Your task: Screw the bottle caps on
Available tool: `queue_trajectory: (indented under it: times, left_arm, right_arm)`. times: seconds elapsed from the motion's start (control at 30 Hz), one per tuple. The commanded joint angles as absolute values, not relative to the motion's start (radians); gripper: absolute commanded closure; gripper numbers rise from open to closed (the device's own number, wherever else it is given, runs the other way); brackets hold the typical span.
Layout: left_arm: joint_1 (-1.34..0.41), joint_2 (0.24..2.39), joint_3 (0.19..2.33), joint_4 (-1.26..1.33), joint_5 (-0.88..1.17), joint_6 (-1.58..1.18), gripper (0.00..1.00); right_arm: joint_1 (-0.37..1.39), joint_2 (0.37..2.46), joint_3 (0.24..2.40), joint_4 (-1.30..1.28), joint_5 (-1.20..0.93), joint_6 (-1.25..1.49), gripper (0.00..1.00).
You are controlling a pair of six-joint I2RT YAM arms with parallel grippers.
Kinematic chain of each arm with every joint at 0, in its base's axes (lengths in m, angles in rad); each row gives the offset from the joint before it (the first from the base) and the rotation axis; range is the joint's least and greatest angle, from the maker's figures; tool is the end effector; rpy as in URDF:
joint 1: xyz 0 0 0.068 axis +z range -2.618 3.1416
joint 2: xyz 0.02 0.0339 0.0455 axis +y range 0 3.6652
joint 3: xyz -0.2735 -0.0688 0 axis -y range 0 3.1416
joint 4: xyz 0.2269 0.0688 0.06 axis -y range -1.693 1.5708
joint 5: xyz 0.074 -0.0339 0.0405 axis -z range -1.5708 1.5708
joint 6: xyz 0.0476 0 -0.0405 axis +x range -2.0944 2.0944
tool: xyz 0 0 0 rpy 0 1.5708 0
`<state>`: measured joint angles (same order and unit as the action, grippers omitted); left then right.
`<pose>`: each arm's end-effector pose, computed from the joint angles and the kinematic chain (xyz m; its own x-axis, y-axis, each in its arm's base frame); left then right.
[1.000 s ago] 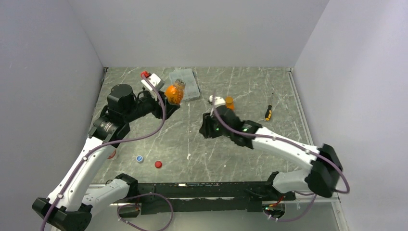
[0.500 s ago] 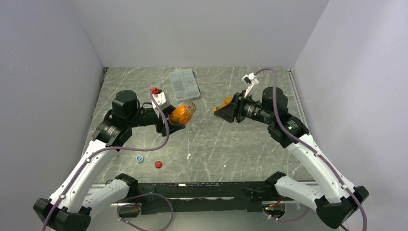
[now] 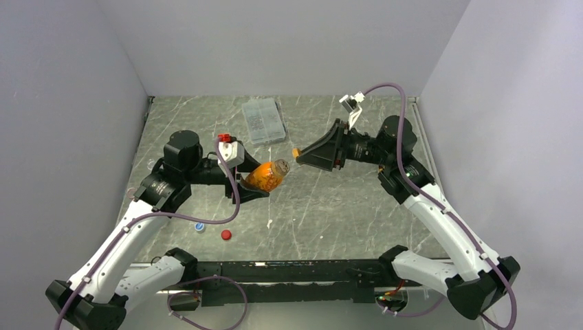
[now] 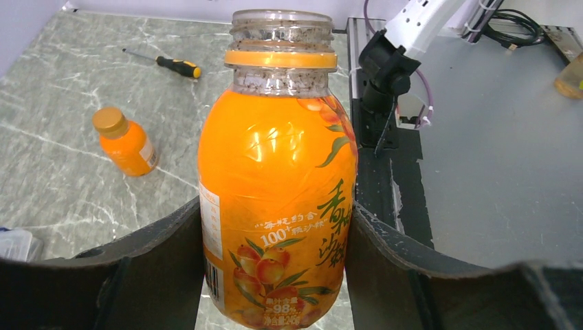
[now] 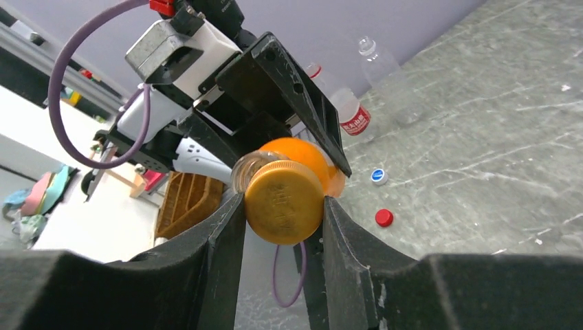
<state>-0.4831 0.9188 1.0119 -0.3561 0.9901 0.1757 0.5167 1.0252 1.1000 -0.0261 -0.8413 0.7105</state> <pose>0.1330 -0.1147 0.3857 -0.0572 0.1383 -0.9887 0.9951 0.0880 -0.0452 0.1611 0.1324 0.4292 -0.6049 0.1563 -0.7808 -0.7680 0.1447 0.6239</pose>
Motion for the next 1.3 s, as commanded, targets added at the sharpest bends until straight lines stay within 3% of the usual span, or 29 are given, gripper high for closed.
queue_trajectory:
  times: [0.0, 0.53, 0.9, 1.27]
  left_arm:
    - [-0.505, 0.915, 1.029, -0.305, 1.033, 0.183, 0.64]
    - [-0.524, 0.95, 1.033, -0.277, 1.008, 0.173, 0.73]
    - [-0.539, 0.988, 1.055, -0.323, 1.027, 0.167, 0.83]
    - [-0.546, 1.015, 1.075, -0.34, 1.036, 0.127, 0.93]
  right_arm:
    - [0.526, 1.051, 1.118, 0.113, -0.904, 0.759, 0.72]
    - [0.617, 1.041, 1.139, 0.005, -0.881, 0.649, 0.72]
    - [0.686, 1.03, 1.217, -0.259, -0.799, 0.434, 0.72]
    - [0.789, 1.041, 1.254, -0.354, -0.734, 0.341, 0.73]
